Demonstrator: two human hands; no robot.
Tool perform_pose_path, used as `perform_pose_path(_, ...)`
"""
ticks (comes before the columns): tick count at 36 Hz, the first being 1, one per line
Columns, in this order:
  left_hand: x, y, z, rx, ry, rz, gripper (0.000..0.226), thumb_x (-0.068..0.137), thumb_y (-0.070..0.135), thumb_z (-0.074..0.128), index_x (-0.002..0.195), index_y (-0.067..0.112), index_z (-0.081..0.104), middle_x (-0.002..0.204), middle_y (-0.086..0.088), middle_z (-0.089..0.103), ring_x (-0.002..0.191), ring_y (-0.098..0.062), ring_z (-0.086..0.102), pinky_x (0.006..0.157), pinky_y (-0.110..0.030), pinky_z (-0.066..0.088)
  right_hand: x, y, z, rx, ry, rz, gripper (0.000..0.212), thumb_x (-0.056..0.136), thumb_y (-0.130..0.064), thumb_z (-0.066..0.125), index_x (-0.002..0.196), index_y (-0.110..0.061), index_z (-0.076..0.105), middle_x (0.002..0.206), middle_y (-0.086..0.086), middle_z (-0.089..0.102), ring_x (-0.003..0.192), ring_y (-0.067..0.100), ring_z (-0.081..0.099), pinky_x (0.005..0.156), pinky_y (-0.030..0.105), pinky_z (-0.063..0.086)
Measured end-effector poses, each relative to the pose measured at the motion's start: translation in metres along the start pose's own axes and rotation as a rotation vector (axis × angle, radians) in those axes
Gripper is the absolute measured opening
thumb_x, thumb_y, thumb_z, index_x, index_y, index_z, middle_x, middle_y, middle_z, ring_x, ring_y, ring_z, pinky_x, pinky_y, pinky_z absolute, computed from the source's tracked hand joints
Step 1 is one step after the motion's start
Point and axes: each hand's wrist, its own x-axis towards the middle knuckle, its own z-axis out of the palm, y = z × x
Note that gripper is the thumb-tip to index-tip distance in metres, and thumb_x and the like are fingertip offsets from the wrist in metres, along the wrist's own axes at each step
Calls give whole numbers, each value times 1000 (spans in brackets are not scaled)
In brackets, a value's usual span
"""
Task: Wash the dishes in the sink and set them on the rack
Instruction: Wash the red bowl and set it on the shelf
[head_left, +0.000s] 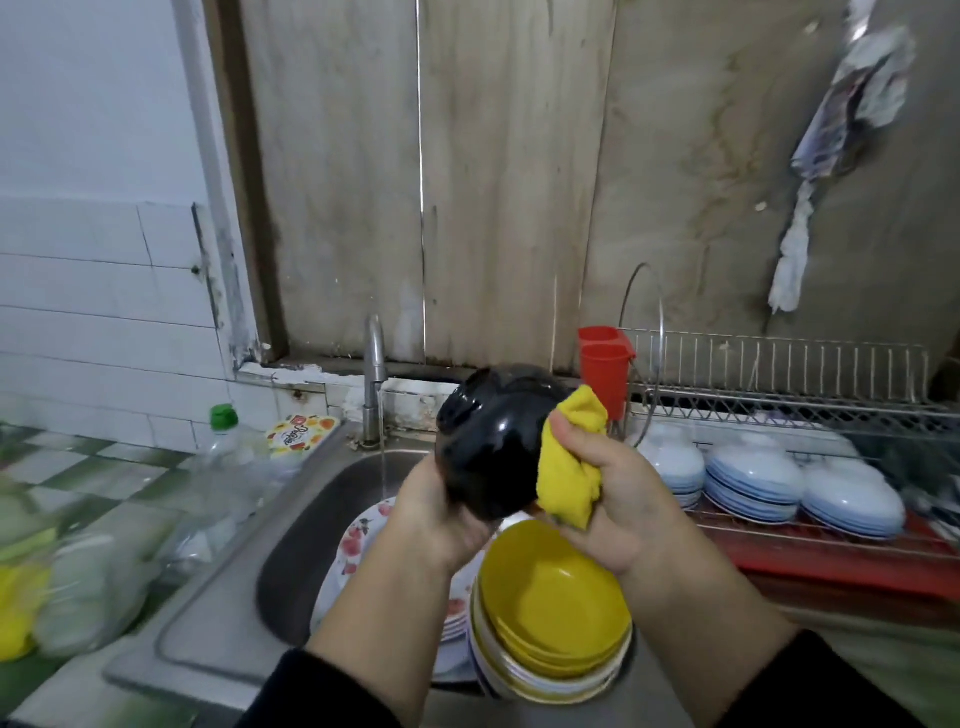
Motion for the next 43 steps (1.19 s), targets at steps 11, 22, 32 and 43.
perform_pose_path(11, 0, 34, -21, -149, 6, 59, 44, 92, 47, 50, 118, 15, 65, 113, -18, 67, 101, -36, 62, 82, -45, 52, 4, 31, 16, 225, 228, -18, 31, 89, -39, 53, 83, -11, 65, 75, 12, 73, 62, 26, 70, 59, 41, 58)
perform_pose_path(22, 0, 53, -39, 52, 100, 380, 38, 87, 49, 58, 102, 14, 67, 94, -10, 74, 78, -24, 72, 65, -34, 56, 22, 16, 25, -483, 176, -268, 24, 89, -4, 58, 108, -15, 66, 69, -8, 70, 59, 3, 64, 53, 17, 51)
perform_pose_path(32, -2, 47, -55, 265, 248, 529, 15, 87, 35, 64, 96, 22, 64, 87, -1, 72, 77, -16, 69, 72, -34, 56, 10, 20, 27, -1338, 34, -427, 36, 83, 8, 54, 80, -27, 64, 86, -2, 68, 75, 12, 61, 65, 20, 46)
perform_pose_path(43, -10, 52, -53, 588, 328, 638, 63, 69, 76, 53, 98, 22, 63, 103, -1, 68, 98, -19, 63, 94, -41, 49, 17, 2, 36, -803, 128, -108, 18, 89, -2, 57, 90, -19, 63, 78, 0, 71, 68, 13, 67, 62, 26, 55)
